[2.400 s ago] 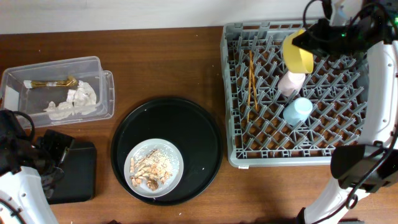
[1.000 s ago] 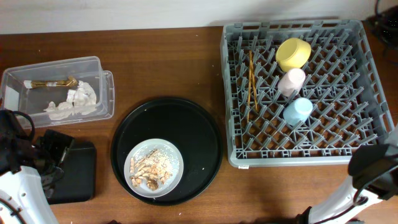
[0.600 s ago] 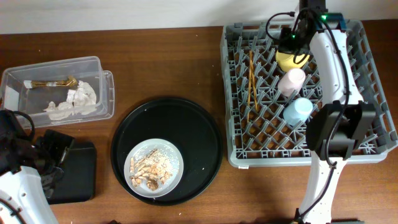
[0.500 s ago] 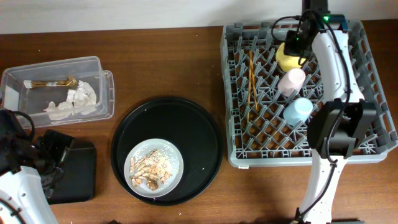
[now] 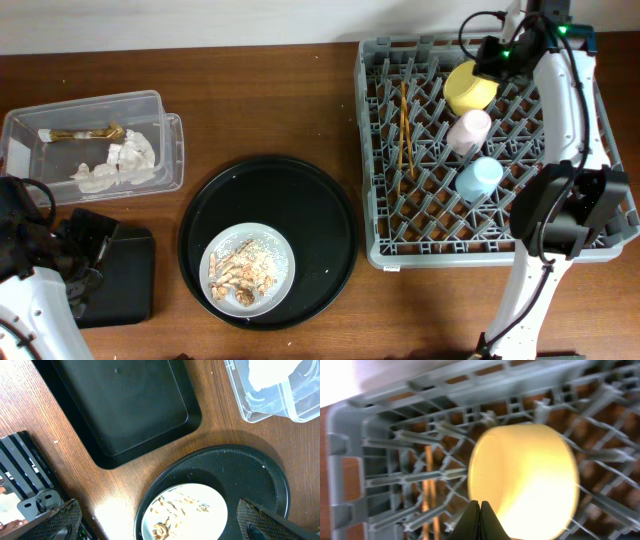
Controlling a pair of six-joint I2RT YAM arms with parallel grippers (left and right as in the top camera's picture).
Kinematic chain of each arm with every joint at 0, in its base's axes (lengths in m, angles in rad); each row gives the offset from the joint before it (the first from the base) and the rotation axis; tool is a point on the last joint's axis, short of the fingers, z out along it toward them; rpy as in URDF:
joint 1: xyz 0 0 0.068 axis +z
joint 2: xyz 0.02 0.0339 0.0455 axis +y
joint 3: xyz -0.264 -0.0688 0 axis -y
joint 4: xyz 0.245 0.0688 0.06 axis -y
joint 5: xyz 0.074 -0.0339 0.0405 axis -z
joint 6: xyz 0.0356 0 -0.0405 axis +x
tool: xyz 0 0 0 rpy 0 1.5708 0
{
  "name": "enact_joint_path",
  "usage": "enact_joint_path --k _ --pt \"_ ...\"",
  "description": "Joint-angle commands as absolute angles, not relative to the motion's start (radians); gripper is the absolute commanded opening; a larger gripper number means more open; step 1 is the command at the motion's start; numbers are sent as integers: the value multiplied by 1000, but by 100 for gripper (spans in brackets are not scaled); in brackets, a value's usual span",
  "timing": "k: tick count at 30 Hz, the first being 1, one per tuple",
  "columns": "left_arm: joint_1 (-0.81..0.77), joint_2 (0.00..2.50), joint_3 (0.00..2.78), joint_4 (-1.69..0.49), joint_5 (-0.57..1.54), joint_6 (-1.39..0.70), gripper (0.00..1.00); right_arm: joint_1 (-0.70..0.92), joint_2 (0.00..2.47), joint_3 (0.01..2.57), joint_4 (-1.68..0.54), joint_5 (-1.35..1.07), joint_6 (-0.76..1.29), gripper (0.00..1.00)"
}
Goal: Sort waste into correct bins and load items into the dishwasher rack
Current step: 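Adjust the yellow bowl in the rack with the right gripper, then reach the left gripper to the white plate and grasp its rim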
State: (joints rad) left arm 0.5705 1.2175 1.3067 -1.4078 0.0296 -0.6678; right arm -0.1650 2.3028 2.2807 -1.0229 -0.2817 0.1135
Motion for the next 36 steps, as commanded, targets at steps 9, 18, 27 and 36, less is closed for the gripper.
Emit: enact_joint_path --k 9,18,27,36 --pt "572 1213 1311 -1408 30 -673 99 -152 2380 2289 -1150 324 392 4" --pt "572 1213 1311 -1408 30 -673 99 -168 2046 2289 -1230 114 402 4" --pt "572 1213 1311 -1408 30 -673 99 -173 1846 2289 -1473 -94 398 98" --pt "572 1213 1311 -1408 30 -673 99 -368 1848 2289 -1569 51 401 98"
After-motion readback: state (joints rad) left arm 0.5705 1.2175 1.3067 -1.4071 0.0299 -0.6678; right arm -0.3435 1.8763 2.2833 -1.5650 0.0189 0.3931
